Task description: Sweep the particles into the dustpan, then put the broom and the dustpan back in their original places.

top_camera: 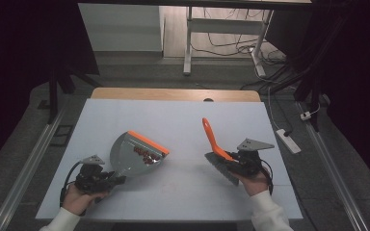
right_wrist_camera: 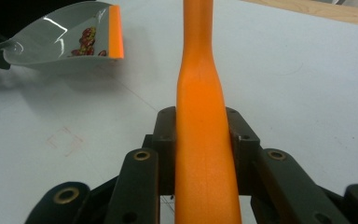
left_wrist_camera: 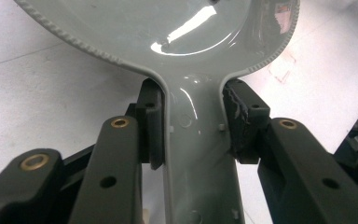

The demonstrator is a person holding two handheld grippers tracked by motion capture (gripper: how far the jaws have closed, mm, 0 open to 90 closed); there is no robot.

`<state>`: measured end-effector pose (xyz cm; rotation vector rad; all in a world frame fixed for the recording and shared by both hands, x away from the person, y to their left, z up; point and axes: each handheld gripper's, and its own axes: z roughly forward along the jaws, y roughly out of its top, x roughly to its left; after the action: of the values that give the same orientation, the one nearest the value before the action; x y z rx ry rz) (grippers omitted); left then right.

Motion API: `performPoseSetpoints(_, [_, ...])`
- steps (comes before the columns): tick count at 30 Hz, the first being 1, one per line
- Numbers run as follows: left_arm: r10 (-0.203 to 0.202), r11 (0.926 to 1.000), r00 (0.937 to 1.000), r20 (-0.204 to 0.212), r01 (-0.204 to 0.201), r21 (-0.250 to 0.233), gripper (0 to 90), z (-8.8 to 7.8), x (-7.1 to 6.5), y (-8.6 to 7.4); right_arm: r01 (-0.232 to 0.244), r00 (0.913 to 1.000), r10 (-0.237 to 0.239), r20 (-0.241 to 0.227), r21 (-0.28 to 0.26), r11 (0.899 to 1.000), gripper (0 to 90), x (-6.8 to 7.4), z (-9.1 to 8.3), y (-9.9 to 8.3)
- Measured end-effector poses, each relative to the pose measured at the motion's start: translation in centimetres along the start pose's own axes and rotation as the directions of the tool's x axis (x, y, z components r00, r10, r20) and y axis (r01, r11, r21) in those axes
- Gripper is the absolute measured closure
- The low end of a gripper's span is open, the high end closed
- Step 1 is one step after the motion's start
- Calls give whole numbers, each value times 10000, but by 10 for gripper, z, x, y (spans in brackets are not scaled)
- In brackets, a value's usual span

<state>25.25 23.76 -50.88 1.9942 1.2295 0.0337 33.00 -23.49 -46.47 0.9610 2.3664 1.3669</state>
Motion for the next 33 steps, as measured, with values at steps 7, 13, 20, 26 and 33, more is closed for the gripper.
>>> performPoseSetpoints(7, [-290,9995,9994,-186,289,-106,616,2,-1,0,-190,9998,190,19,236,9995,702,-3,0,-4])
performPoseSetpoints(13, [-612,9978,9975,-350,603,-271,615,3,-1,-2,-323,9995,321,67,477,9983,702,-4,0,-7])
performPoseSetpoints(20, [-932,9949,9935,-656,903,-457,616,3,-2,-4,-373,9993,374,-18,557,9978,702,-4,2,-7])
performPoseSetpoints(26, [-1204,9916,9896,-785,1160,-580,616,4,-2,-6,-307,9995,311,-54,561,9980,702,-3,2,-5])
performPoseSetpoints(33, [-1431,9885,9839,-1075,1367,-650,616,5,-3,-8,-318,9994,326,-150,550,9980,702,-5,3,-4])
